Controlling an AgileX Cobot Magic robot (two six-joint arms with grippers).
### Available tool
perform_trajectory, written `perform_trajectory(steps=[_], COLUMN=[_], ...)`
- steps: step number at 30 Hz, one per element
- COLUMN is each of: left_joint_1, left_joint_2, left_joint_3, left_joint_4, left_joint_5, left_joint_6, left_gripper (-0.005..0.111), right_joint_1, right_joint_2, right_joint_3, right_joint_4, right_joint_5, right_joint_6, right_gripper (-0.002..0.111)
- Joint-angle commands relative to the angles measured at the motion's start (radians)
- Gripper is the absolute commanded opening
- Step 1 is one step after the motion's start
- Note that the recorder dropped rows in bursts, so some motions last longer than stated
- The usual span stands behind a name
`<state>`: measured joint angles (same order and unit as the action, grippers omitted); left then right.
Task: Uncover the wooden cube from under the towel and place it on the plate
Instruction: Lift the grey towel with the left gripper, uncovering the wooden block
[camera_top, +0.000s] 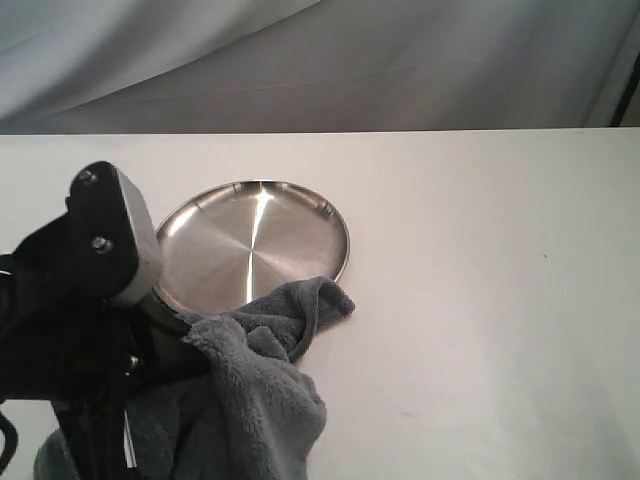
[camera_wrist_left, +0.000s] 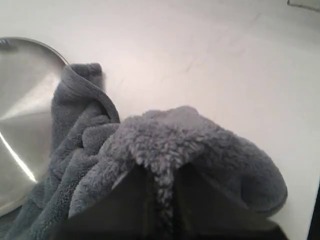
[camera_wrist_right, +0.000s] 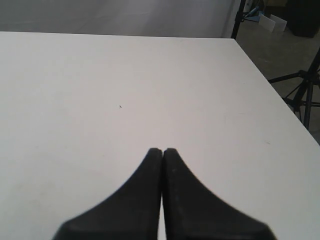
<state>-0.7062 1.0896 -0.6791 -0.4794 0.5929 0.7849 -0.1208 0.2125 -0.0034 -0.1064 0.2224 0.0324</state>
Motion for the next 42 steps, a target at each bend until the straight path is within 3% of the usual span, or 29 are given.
perform_trajectory(steps=[1,11,25,33,42], left_joint_1=[-0.003,-0.003,-0.003,-0.003,-0.003], left_joint_2=[-0.078,-0.136,-0.145,-0.147,-0.156], left_joint_3=[-0.013,-0.013,-0.049,-0.049,-0.049], left_joint_4=[-0.020,-0.035,-0.043,-0.043,-0.036], left_joint_5=[-0.074,-0.178,-0.184,-0.348,-0.416], left_joint_6=[0.005,0.007,0.061,0.065,0.065], left_gripper=[0.001,0.000,0.000,0.000,0.000], right_joint_1=[-0.007,-0.007,-0.007,-0.007,-0.007], right_joint_2=[0.003,0.003,0.003,0.003,0.003], right_joint_3=[0.003,0.003,0.003,0.003,0.003], right_joint_4=[-0.006,-0.006,-0.006,-0.006,-0.006], right_joint_5=[-0.011,-0.011,-0.011,-0.011,-0.011], right_joint_6=[0.005,0.005,0.005,0.005,0.005], right_gripper=[0.000,0.000,0.000,0.000,0.000])
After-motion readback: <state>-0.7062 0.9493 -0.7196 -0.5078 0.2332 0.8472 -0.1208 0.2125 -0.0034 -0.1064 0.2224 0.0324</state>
